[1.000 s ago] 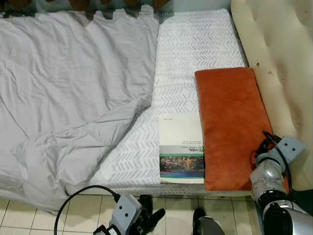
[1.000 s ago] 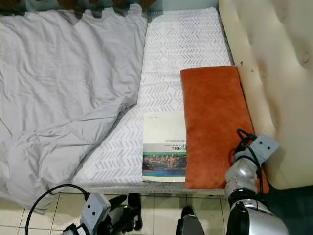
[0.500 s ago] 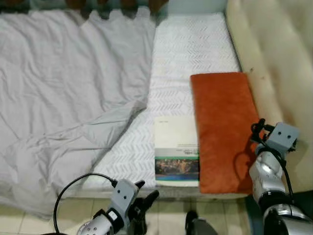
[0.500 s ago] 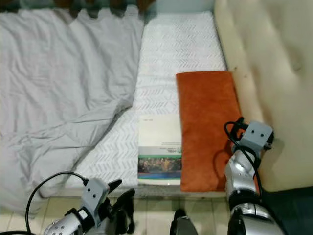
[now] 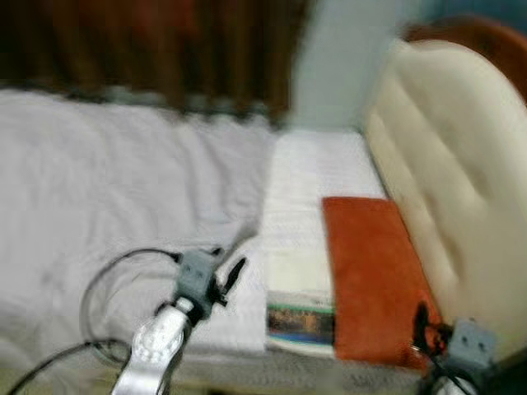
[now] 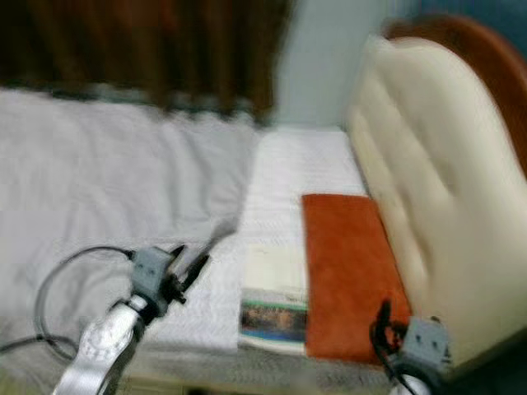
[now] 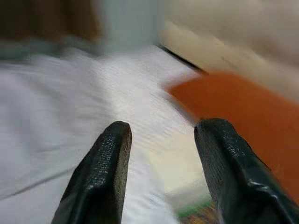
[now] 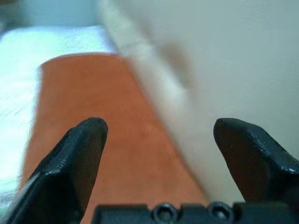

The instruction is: Clean up the room

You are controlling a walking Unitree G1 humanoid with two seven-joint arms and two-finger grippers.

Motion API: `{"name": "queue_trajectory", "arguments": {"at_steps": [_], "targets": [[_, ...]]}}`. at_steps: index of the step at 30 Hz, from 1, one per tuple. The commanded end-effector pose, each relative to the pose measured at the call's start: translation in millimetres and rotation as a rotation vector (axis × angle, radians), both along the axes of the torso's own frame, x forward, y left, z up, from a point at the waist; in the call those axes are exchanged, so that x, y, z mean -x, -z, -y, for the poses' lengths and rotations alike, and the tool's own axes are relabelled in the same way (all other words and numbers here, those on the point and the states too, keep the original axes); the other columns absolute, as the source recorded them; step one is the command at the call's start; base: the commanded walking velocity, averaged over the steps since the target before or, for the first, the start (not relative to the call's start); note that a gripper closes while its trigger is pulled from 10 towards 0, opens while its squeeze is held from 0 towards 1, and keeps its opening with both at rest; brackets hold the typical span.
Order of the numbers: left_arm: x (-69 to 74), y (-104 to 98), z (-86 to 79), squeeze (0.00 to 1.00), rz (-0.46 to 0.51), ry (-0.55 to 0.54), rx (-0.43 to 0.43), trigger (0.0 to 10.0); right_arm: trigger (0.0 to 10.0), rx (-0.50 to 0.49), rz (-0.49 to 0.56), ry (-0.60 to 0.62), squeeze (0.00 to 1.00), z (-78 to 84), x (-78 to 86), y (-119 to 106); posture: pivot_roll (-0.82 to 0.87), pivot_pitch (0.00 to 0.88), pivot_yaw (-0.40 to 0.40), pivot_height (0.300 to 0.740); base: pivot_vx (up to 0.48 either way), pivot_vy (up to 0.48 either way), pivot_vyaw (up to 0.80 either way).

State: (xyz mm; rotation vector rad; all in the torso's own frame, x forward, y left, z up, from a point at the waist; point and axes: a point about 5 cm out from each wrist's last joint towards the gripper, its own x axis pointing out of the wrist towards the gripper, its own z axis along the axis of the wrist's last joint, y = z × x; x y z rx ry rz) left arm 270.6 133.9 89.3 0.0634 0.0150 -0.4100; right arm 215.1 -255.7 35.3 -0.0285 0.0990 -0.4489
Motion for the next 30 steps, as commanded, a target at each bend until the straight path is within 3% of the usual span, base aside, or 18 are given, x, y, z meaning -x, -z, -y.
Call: {"name": "queue_trajectory", "arguments": {"at_steps": [1, 4, 5, 7, 11, 13, 18, 30], "targets": [[7.7, 20, -8.3, 0.0, -0.088, -0.032, -0.019, 10.0, 10.0, -0.002, 0.026, -0.045, 1.0, -5.5, 0.3, -8, 0.0, 0.0, -0.042, 0.74, 0.0, 0.0, 0.0], [5.3, 24, -8.8, 0.0, -0.102, -0.047, -0.013, 10.0, 10.0, 0.003, -0.036, -0.174, 1.0, -18.5, 3.2, 1, -0.02, 0.0, -0.034, 0.74, 0.0, 0.0, 0.0], [2.9, 26, -6.7, 0.0, -0.113, -0.05, -0.001, 10.0, 10.0, 0.006, -0.071, -0.19, 0.0, -21.3, -0.6, 7, -0.02, 0.0, -0.029, 0.74, 0.0, 0.0, 0.0], [-2.0, 27, -1.1, 0.0, -0.123, -0.038, 0.019, 10.0, 10.0, -0.006, -0.107, -0.189, 0.0, -23.8, -10.1, 13, -0.03, 0.0, -0.028, 0.74, 0.0, 0.234, 0.0], [-6.4, 27, 0.9, 0.0, -0.128, -0.05, 0.046, 10.0, 10.0, -0.016, -0.077, -0.224, 0.0, -28.2, -17.0, 4, -0.03, 0.0, -0.03, 0.74, 0.0, 0.472, 0.0], [-6.9, 32, -2.2, 0.0, -0.149, -0.061, 0.05, 10.0, 10.0, 0.002, -0.053, -0.267, 0.0, -34.3, -22.6, -1, -0.03, 0.0, -0.032, 0.74, 0.0, 0.476, 0.0], [-4.7, 36, -6.6, 0.0, -0.165, -0.082, 0.056, 10.0, 10.0, -0.012, -0.066, -0.256, 0.0, -32.3, -27.6, 0, -0.01, 0.0, -0.042, 0.74, 0.0, 0.48, 0.0], [-2.0, 40, -26.3, 0.0, -0.154, -0.162, 0.021, 10.0, 10.0, -0.008, -0.092, -0.327, 0.0, -42.7, -39.3, 3, 0.03, 0.0, -0.07, 0.74, 0.0, 0.48, -0.8]]}}
